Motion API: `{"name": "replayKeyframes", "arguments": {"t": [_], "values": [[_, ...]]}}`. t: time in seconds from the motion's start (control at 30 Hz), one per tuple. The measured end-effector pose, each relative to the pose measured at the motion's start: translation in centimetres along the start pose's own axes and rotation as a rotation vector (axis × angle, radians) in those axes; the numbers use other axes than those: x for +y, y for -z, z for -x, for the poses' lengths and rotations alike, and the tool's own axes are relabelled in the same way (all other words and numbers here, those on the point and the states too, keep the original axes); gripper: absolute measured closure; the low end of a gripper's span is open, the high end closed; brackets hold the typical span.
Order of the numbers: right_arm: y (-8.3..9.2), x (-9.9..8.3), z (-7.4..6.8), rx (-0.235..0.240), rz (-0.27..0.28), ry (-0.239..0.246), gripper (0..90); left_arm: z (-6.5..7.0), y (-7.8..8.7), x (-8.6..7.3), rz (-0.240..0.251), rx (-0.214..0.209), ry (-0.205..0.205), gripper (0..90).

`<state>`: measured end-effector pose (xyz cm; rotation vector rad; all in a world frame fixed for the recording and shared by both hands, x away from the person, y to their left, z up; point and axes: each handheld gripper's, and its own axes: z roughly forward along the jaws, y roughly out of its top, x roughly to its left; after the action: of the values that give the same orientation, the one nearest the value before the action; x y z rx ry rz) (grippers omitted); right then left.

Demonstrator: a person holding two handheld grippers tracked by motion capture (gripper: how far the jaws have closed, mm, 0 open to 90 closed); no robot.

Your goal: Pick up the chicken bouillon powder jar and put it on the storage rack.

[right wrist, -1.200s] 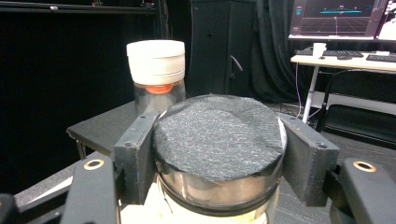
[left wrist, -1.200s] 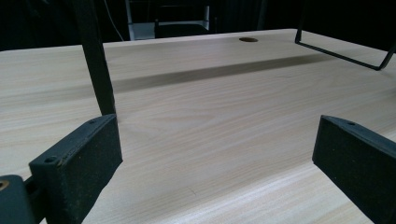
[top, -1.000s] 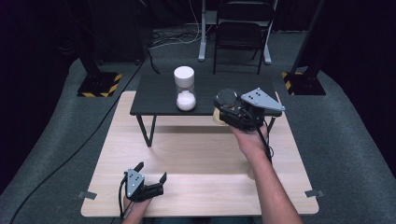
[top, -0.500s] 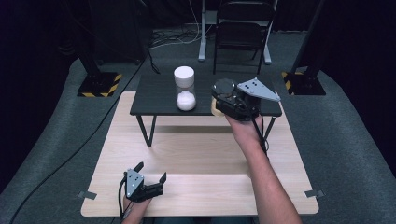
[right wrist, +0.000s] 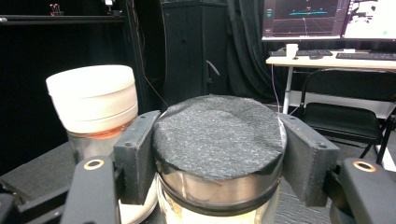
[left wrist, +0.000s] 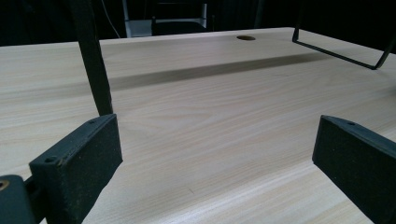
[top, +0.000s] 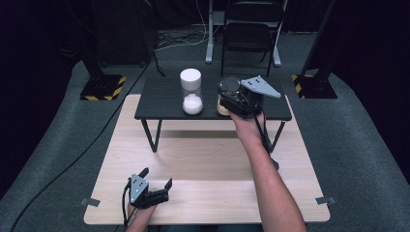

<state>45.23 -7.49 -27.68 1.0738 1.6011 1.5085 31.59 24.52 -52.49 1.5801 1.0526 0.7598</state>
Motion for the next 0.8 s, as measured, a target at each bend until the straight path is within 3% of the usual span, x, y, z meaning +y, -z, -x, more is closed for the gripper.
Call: {"name": "replayKeyframes", "arguments": {"t": [0.4,0.8], "values": [[-1.9,-0.5,0.1,-0.014,-0.035,0.005,34.4,0.0,0.0,0.0,0.0,-0.008,-0.007,1.1],[-2.4,-0.8,0.2,-0.037,-0.065,0.017,34.4,0.0,0.1,0.0,0.006,-0.006,-0.009,1.1]]}}
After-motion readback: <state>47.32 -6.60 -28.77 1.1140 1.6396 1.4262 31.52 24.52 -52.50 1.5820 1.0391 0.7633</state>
